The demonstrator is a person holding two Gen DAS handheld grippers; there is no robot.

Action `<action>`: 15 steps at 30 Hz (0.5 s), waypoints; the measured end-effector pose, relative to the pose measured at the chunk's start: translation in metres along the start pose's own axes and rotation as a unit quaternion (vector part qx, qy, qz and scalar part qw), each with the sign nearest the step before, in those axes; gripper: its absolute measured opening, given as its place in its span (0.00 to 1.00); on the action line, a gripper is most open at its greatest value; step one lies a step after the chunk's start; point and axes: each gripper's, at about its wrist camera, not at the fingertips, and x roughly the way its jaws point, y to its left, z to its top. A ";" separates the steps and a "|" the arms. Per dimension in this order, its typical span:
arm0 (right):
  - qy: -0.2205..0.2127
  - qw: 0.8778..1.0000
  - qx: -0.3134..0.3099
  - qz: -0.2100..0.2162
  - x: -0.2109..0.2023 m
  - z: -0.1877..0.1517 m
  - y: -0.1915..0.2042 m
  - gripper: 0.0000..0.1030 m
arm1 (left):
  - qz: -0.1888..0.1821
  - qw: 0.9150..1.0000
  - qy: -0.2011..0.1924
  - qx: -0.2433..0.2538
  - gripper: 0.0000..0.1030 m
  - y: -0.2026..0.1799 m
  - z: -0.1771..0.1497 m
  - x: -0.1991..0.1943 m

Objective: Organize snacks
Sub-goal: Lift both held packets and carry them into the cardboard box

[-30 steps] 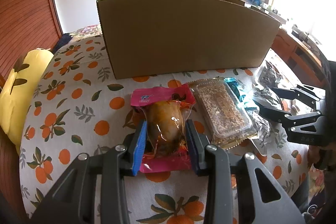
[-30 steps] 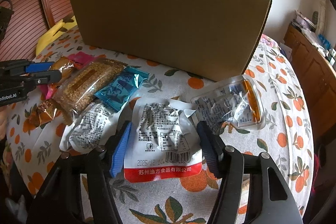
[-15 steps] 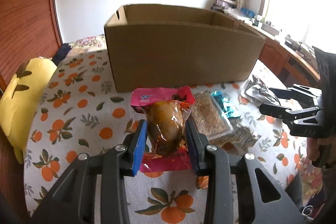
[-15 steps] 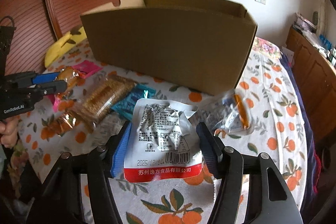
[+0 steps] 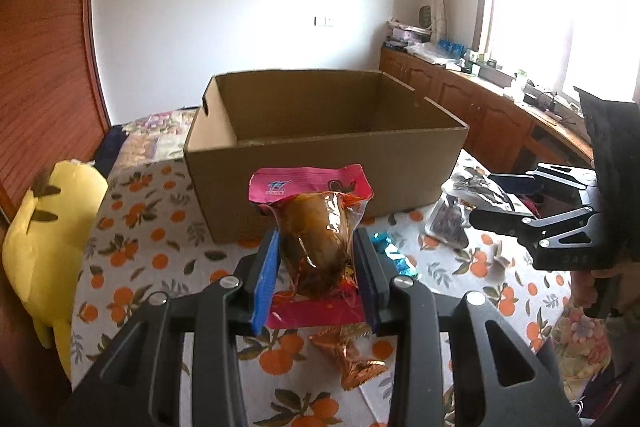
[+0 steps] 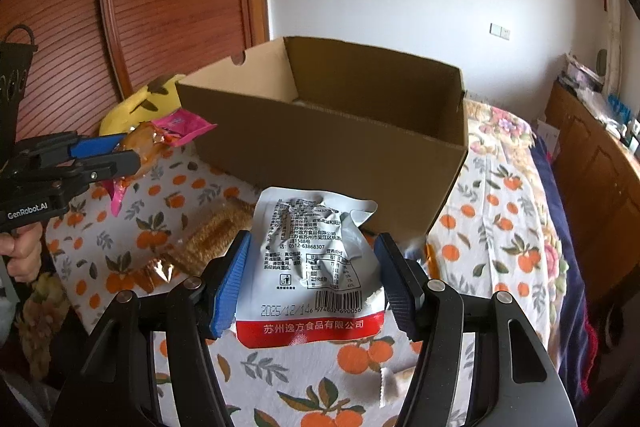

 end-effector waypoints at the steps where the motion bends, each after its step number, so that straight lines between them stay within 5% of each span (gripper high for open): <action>1: -0.001 1.000 -0.002 0.000 0.000 0.003 0.002 0.62 | -0.001 1.000 -0.003 0.002 0.33 -0.001 0.003 -0.001; 15: -0.030 0.999 -0.031 -0.007 -0.012 0.042 0.004 0.62 | -0.008 0.999 -0.038 0.015 0.33 -0.007 0.041 0.002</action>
